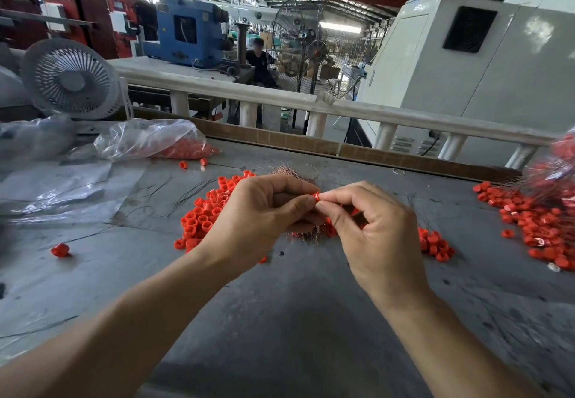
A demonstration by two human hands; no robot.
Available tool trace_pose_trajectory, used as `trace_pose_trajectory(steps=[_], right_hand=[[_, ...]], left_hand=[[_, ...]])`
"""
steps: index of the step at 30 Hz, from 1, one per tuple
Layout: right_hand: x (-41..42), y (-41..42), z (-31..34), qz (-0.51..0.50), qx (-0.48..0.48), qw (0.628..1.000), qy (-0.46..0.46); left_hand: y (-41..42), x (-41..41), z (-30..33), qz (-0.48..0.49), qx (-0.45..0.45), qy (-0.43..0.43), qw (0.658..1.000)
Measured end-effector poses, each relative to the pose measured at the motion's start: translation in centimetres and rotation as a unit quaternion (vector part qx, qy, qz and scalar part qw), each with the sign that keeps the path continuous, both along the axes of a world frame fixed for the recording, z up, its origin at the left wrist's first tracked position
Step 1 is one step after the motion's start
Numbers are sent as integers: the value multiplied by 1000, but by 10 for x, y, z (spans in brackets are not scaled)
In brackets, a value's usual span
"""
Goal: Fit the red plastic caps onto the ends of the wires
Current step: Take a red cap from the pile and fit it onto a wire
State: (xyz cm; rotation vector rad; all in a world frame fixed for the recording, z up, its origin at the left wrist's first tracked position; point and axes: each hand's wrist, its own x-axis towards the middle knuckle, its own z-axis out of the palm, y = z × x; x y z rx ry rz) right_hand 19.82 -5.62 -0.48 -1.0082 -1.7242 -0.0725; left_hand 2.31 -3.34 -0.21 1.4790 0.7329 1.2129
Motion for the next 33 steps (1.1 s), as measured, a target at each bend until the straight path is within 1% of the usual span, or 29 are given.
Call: trace_pose_trajectory(steps=[5, 8, 15, 18, 22, 26, 30, 33], right_hand=[[0, -1, 0, 0, -2, 1000, -4], [-2, -2, 0, -20, 12, 999, -32], [-17, -2, -5, -108, 69, 988, -85], [-17, -2, -5, -112, 71, 987, -92], [-13, -2, -4, -111, 70, 988, -87], [-11, 1, -4, -100, 70, 988, -94], [-7, 4, -4, -93, 76, 988, -93], [-7, 5, -3, -85, 84, 989, -84]], left_hand=[[-1, 1, -1, 11, 4, 2, 1000], [0, 1, -1, 9, -27, -30, 999], [-2, 5, -4, -29, -124, -94, 987], [-2, 4, -2, -34, -161, -107, 980], [-3, 2, 2, -47, -167, -116, 978], [-3, 2, 3, -32, -160, -104, 981], [-3, 2, 4, -20, -149, -69, 986], [-5, 2, 4, -30, -149, -26, 988]])
